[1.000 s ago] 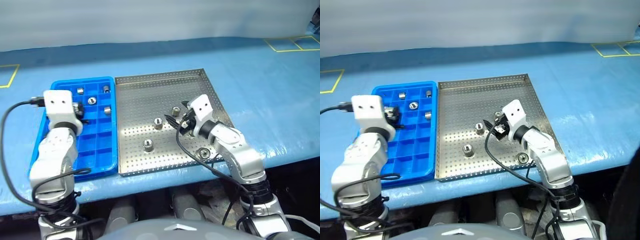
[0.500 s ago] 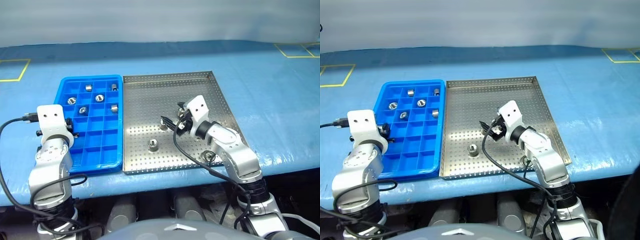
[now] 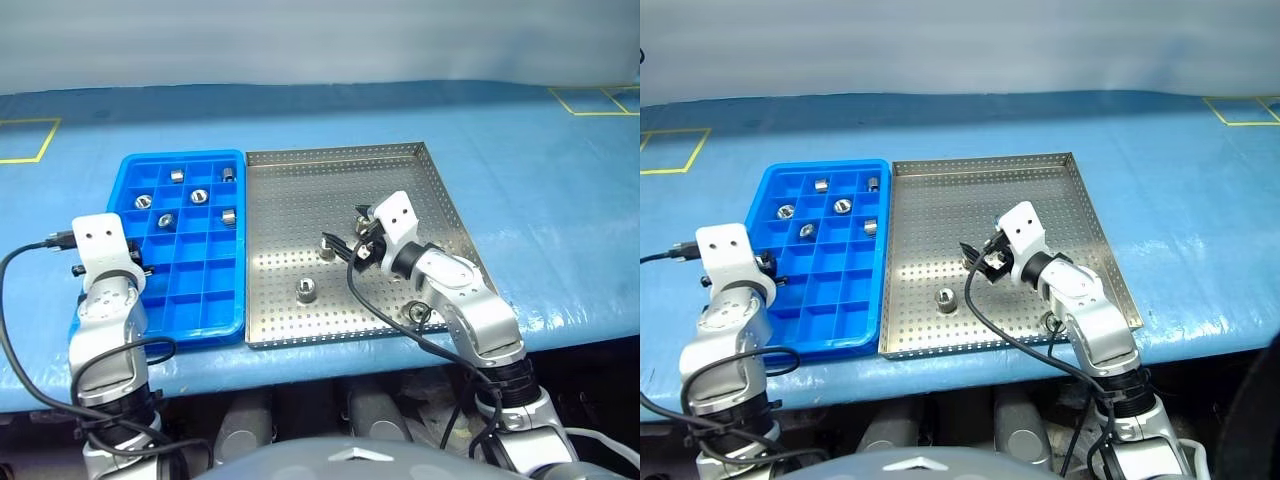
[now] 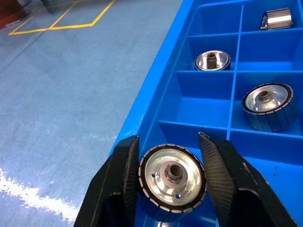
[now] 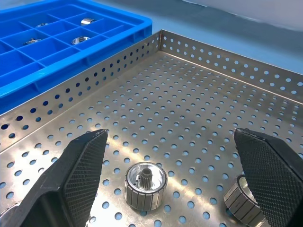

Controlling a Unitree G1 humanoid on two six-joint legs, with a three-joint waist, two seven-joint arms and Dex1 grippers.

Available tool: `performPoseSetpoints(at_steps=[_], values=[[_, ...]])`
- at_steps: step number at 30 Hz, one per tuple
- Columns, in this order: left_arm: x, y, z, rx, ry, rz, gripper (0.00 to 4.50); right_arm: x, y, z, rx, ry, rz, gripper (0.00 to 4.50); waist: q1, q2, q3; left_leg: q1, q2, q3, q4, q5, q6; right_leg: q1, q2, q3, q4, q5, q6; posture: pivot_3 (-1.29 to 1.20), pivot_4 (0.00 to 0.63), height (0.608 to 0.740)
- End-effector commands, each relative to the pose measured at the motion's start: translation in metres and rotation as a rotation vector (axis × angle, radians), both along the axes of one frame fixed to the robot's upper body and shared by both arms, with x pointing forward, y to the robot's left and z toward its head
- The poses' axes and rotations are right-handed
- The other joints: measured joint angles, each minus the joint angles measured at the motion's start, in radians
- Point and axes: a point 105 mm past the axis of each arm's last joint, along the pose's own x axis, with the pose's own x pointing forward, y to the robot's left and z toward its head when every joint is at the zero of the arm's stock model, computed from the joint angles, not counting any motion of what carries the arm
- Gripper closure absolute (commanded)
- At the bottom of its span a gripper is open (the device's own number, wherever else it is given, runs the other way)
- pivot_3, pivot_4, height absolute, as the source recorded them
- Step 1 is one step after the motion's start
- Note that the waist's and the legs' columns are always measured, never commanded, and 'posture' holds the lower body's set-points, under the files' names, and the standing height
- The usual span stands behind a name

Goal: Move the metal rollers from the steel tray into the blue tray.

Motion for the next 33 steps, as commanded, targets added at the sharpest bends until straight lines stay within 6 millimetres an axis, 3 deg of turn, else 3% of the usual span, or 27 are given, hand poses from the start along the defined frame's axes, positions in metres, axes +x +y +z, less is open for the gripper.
performPoseSetpoints(at_steps=[1,7,12,14,18,19,23,25,28,33], values=[[0.003,-0.001,0.008,0.015,-0.038,-0.016,2.75,-0.001,0.001,0.014,0.011,-0.061,0.003,0.00,0.000,0.000,0.000,0.000,0.000,0.000,0.000,0.000,0.000,0.000,-0.001,0.000,0.000,0.000,0.000,-0.12,0.150,0.740],[0.009,-0.002,0.013,0.004,-0.068,-0.007,0.98,-0.002,0.001,0.015,0.011,-0.065,0.006,0.00,-0.001,0.000,0.000,0.000,0.000,0.000,0.000,0.000,0.000,0.000,-0.005,-0.001,0.000,0.000,0.000,-0.12,0.150,0.740],[0.013,-0.007,0.026,-0.006,-0.139,-0.021,0.98,-0.002,0.001,0.016,0.011,-0.070,0.006,0.00,-0.001,0.000,0.000,0.000,-0.001,0.000,0.000,0.000,0.000,0.000,-0.004,-0.001,0.000,0.000,0.000,-0.13,0.150,0.740],[0.021,-0.027,0.040,-0.055,-0.221,-0.124,0.98,-0.002,0.001,0.016,0.010,-0.072,0.007,0.00,-0.001,0.000,0.000,0.000,-0.001,0.000,0.000,0.000,0.000,0.000,-0.005,-0.001,0.000,0.000,0.000,-0.13,0.150,0.740],[0.029,-0.105,0.055,-0.157,-0.266,-0.548,0.98,-0.003,-0.001,0.017,0.004,-0.077,0.003,0.00,0.001,0.000,0.000,0.000,-0.001,0.000,0.000,0.000,0.000,0.000,-0.006,-0.002,0.000,0.000,0.000,-0.13,0.150,0.740],[0.028,-0.116,0.054,-0.161,-0.252,-0.612,0.98,-0.003,-0.001,0.017,0.003,-0.077,0.003,0.00,0.001,0.000,0.000,0.000,-0.002,-0.001,0.000,0.000,0.000,0.000,-0.005,-0.002,0.000,0.000,0.000,-0.13,0.150,0.740],[0.021,-0.171,0.037,-0.206,-0.124,-0.902,0.98,-0.003,-0.007,0.015,-0.017,-0.077,-0.028,0.00,-0.015,0.000,0.000,0.000,-0.003,0.000,0.000,0.000,0.001,0.000,-0.004,-0.001,0.000,0.000,0.000,-0.18,0.150,0.740],[0.013,-0.190,0.024,-0.204,-0.033,-1.016,0.98,-0.002,-0.013,0.013,-0.033,-0.073,-0.063,0.00,-0.021,0.000,0.000,0.000,-0.002,0.000,0.000,0.000,0.001,0.000,-0.002,-0.001,0.000,0.000,0.000,-0.19,0.150,0.740],[-0.001,-0.203,0.007,-0.228,0.079,-1.114,0.98,0.003,-0.029,0.009,-0.073,-0.061,-0.162,0.00,-0.037,0.000,0.000,0.000,-0.001,0.001,0.000,0.000,0.001,0.000,0.000,0.001,0.000,0.000,0.000,-0.21,0.150,0.740],[-0.011,-0.203,0.002,-0.262,0.115,-1.145,0.98,0.006,-0.045,0.003,-0.109,-0.040,-0.238,0.00,-0.062,0.000,0.000,0.000,0.000,0.002,0.000,0.000,0.001,0.000,0.003,0.002,0.000,0.000,0.000,-0.22,0.150,0.740]])
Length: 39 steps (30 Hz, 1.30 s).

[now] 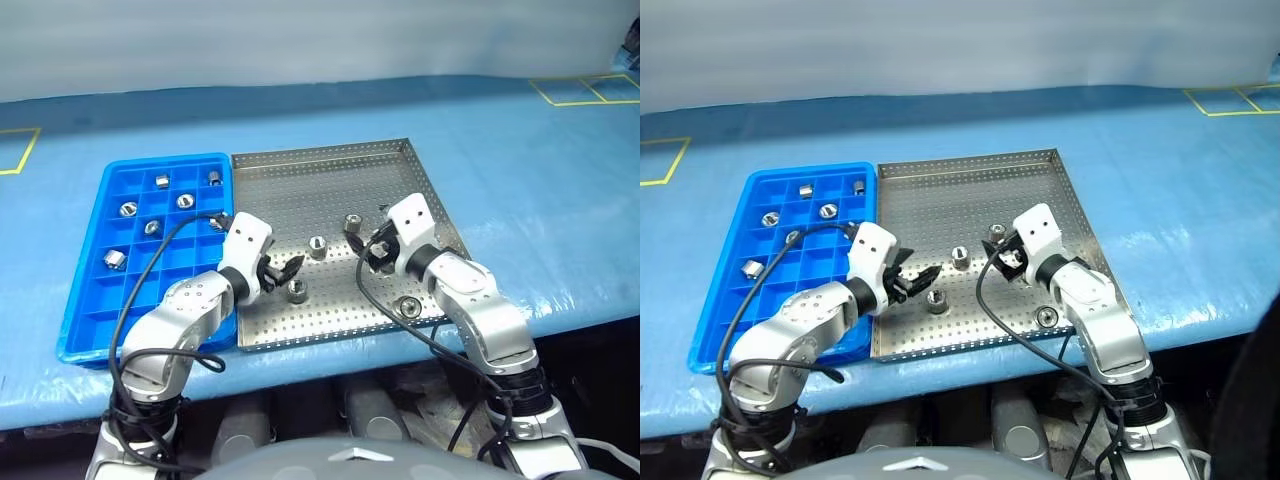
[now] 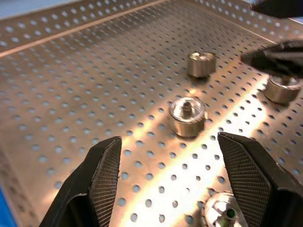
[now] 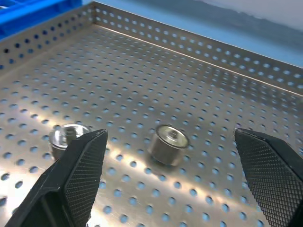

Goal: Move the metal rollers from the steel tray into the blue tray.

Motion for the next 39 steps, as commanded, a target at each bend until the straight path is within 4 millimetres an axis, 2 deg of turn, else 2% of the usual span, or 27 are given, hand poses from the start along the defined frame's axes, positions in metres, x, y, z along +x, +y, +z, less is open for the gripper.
performPoseSetpoints(at_steps=[1,10,17,22,25,29,36,39], values=[[-0.009,-0.006,0.007,-0.002,-0.013,-0.065,0.98,0.000,-0.004,0.007,-0.013,-0.029,-0.021,0.00,-0.009,0.000,0.000,0.000,0.000,0.000,0.000,0.000,0.000,0.000,0.001,0.000,0.000,0.000,0.000,-0.22,0.150,0.740],[-0.022,-0.015,-0.020,0.065,0.090,-0.140,0.98,-0.002,0.007,0.009,-0.003,-0.037,0.012,0.00,-0.024,0.000,0.000,0.000,0.000,0.001,0.000,0.000,0.000,0.000,0.002,0.003,0.000,0.000,0.001,-0.22,0.150,0.740],[-0.024,0.005,-0.046,0.200,0.171,-0.083,0.98,-0.001,0.005,0.011,0.000,-0.048,0.001,0.00,-0.028,0.000,0.000,0.000,0.000,0.001,0.000,0.000,0.000,0.000,0.003,0.003,0.000,0.000,0.001,-0.23,0.150,0.740],[-0.022,0.006,-0.050,0.216,0.176,-0.080,0.98,-0.002,0.007,0.012,0.004,-0.052,0.005,0.00,-0.036,0.000,0.000,0.002,0.000,0.001,0.000,0.000,0.000,0.001,0.003,0.004,0.000,0.000,0.001,-0.23,0.150,0.740],[-0.019,0.001,-0.047,0.192,0.154,-0.078,1.55,-0.002,0.007,0.012,0.005,-0.054,0.007,0.00,-0.039,0.001,-0.001,0.003,0.000,0.001,0.000,0.000,0.000,0.002,0.003,0.004,0.000,0.000,0.001,-0.23,0.150,0.740],[-0.016,-0.006,-0.041,0.161,0.122,-0.070,2.81,-0.001,0.008,0.013,0.005,-0.058,0.010,0.00,-0.040,0.001,-0.001,0.003,0.000,0.001,0.000,0.000,0.000,0.002,0.003,0.005,0.000,0.000,0.002,-0.23,0.150,0.740],[-0.002,-0.006,-0.019,0.115,0.004,-0.009,2.82,-0.001,0.010,0.013,0.002,-0.060,0.021,0.00,-0.039,0.001,0.000,0.001,0.000,0.001,0.000,0.000,0.000,0.000,0.003,0.005,0.000,0.000,0.002,-0.22,0.150,0.740],[0.019,0.008,0.012,0.041,-0.166,0.164,2.82,-0.001,0.012,0.013,0.001,-0.059,0.031,0.00,-0.035,0.001,0.000,0.000,0.000,0.001,0.000,0.000,0.000,0.000,0.002,0.005,0.000,0.000,0.002,-0.21,0.150,0.740]])
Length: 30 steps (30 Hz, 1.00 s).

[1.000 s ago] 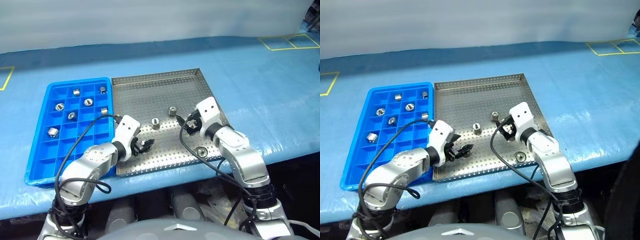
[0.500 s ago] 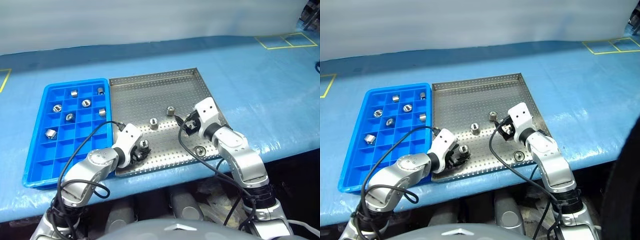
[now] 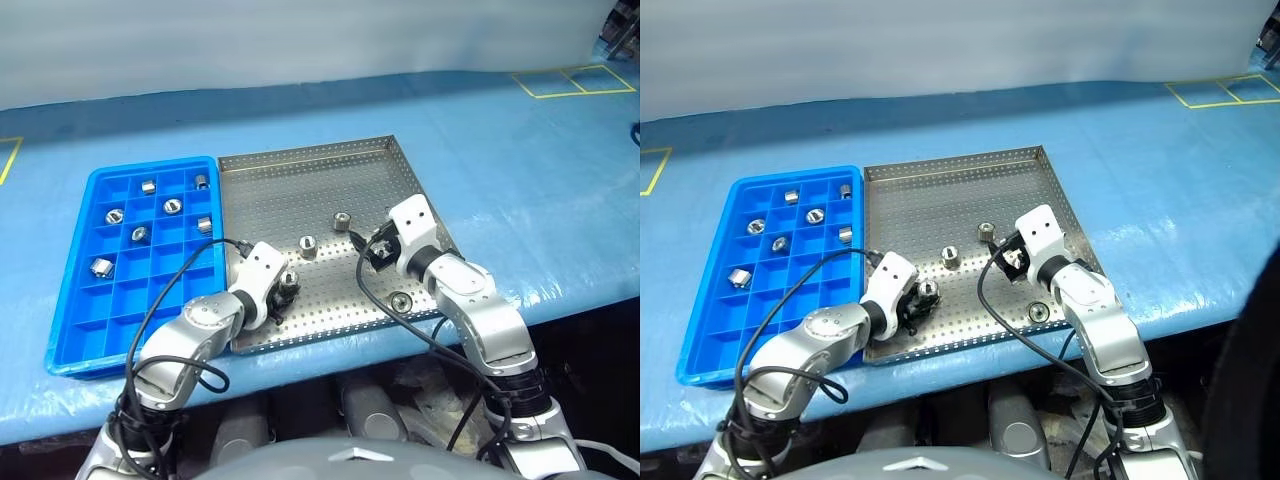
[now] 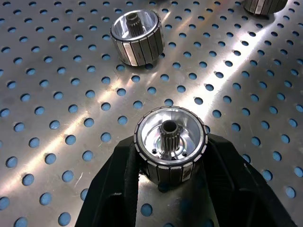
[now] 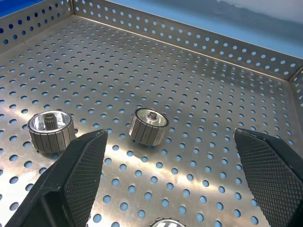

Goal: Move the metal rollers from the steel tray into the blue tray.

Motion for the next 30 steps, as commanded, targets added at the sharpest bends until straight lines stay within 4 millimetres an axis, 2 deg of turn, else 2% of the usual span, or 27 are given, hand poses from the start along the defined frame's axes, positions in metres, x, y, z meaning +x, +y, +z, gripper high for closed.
performPoseSetpoints(at_steps=[1,4,6,14,19,25,30], values=[[0.028,0.023,0.048,-0.072,-0.252,0.216,2.82,0.000,0.005,0.016,0.004,-0.066,0.026,0.00,0.004,0.000,0.000,0.000,0.000,0.000,0.000,0.000,0.000,0.000,0.000,0.000,0.000,0.000,0.000,-0.21,0.150,0.740],[0.036,0.054,0.063,-0.050,-0.326,0.400,2.82,0.000,0.006,0.016,0.004,-0.066,0.034,0.00,0.006,0.000,0.000,0.000,0.000,0.000,0.000,0.000,0.000,0.000,0.000,0.000,0.000,0.000,0.000,-0.19,0.150,0.740],[0.034,0.086,0.068,0.018,-0.329,0.542,2.82,0.000,0.007,0.015,0.002,-0.063,0.042,0.00,0.005,0.000,0.000,0.000,0.000,0.000,0.000,0.000,0.000,0.000,0.001,0.000,0.000,0.000,0.000,-0.18,0.150,0.740],[0.008,0.156,0.077,0.173,-0.280,0.747,2.82,0.001,0.017,0.013,0.005,-0.051,0.087,0.00,0.023,-0.001,0.000,0.000,0.000,0.000,0.000,0.000,0.000,0.000,0.000,0.000,0.000,0.001,0.001,-0.14,0.150,0.740],[-0.009,0.166,0.071,0.193,-0.225,0.754,2.82,0.002,0.020,0.012,0.007,-0.048,0.102,0.00,0.040,-0.001,0.000,0.000,0.000,-0.001,0.000,0.000,0.000,0.000,-0.001,-0.001,0.000,0.000,0.000,-0.13,0.150,0.740],[-0.029,0.154,0.055,0.181,-0.132,0.665,2.82,0.002,0.021,0.012,0.007,-0.049,0.109,0.00,0.054,-0.001,0.000,0.000,0.000,-0.001,0.000,0.000,0.000,0.000,-0.002,-0.002,0.000,0.000,0.000,-0.13,0.150,0.740],[-0.040,0.160,0.042,0.195,-0.073,0.691,2.82,0.003,0.021,0.011,0.008,-0.048,0.110,0.00,0.055,-0.001,0.000,0.000,0.000,-0.001,0.000,0.000,-0.001,-0.001,-0.002,-0.003,0.000,-0.001,-0.002,-0.13,0.150,0.740]])
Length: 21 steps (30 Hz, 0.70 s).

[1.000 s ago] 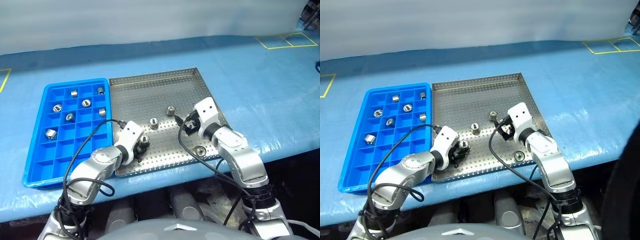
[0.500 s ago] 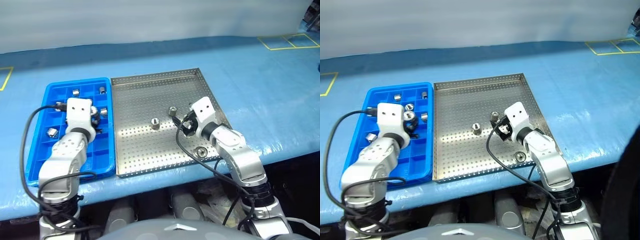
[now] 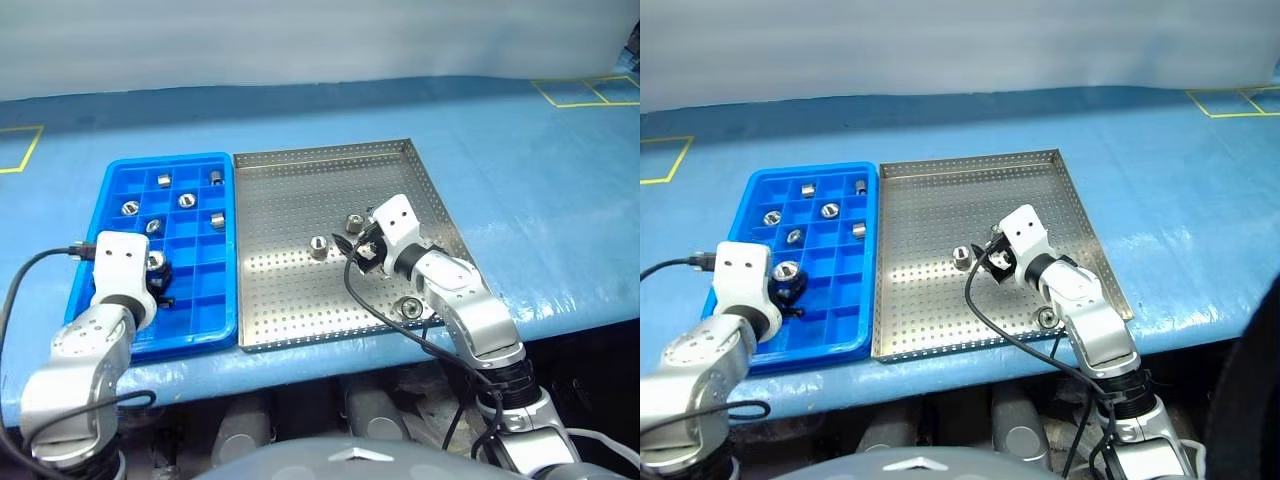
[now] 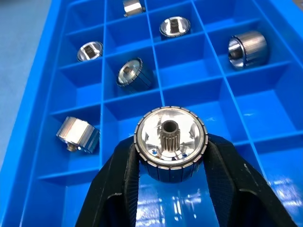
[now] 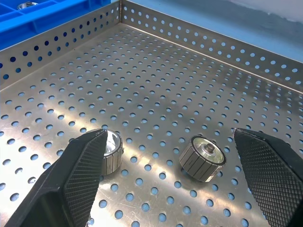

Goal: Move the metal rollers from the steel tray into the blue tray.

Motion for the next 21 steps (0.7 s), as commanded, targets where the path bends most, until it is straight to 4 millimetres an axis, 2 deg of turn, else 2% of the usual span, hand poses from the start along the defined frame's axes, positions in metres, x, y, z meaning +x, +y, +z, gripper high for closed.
performPoseSetpoints(at_steps=[1,7,13,15,19,21], values=[[-0.004,0.005,0.007,0.024,-0.031,0.024,2.82,0.002,0.001,0.013,0.007,-0.058,0.007,0.00,0.001,0.000,0.000,0.000,0.000,0.000,0.000,0.000,0.000,0.000,0.000,0.000,0.000,0.000,0.000,-0.13,0.150,0.740],[-0.009,0.013,0.005,0.028,-0.027,0.063,2.82,0.003,0.002,0.014,0.006,-0.060,0.017,0.00,0.006,0.000,0.000,0.000,0.000,0.000,0.000,0.000,0.000,0.000,0.000,0.000,0.000,0.000,-0.001,-0.12,0.150,0.740],[-0.011,0.012,-0.004,0.022,0.002,0.057,2.82,0.003,0.003,0.015,0.003,-0.063,0.021,0.00,0.014,0.000,0.000,0.000,0.000,0.000,0.000,0.000,0.000,0.000,0.000,-0.001,0.000,-0.001,-0.001,-0.11,0.150,0.740],[-0.010,0.012,-0.005,0.025,0.005,0.051,2.07,0.004,0.003,0.015,0.003,-0.065,0.020,0.00,0.014,0.000,0.000,0.000,0.000,0.000,0.000,0.000,0.000,0.000,0.000,-0.001,0.000,-0.001,-0.001,-0.11,0.150,0.740],[-0.006,0.013,-0.002,0.009,-0.020,0.081,0.86,0.004,0.003,0.016,0.001,-0.067,0.019,0.00,0.018,0.000,0.000,0.000,0.000,0.000,0.000,0.000,0.000,0.000,0.000,-0.001,0.000,-0.001,-0.002,-0.12,0.150,0.740],[-0.002,0.014,0.005,-0.002,-0.066,0.086,0.86,0.004,0.003,0.015,0.001,-0.067,0.018,0.00,0.020,0.000,0.000,0.000,0.000,0.000,0.000,0.000,0.000,0.000,-0.001,-0.001,0.000,-0.001,-0.002,-0.12,0.150,0.740]])
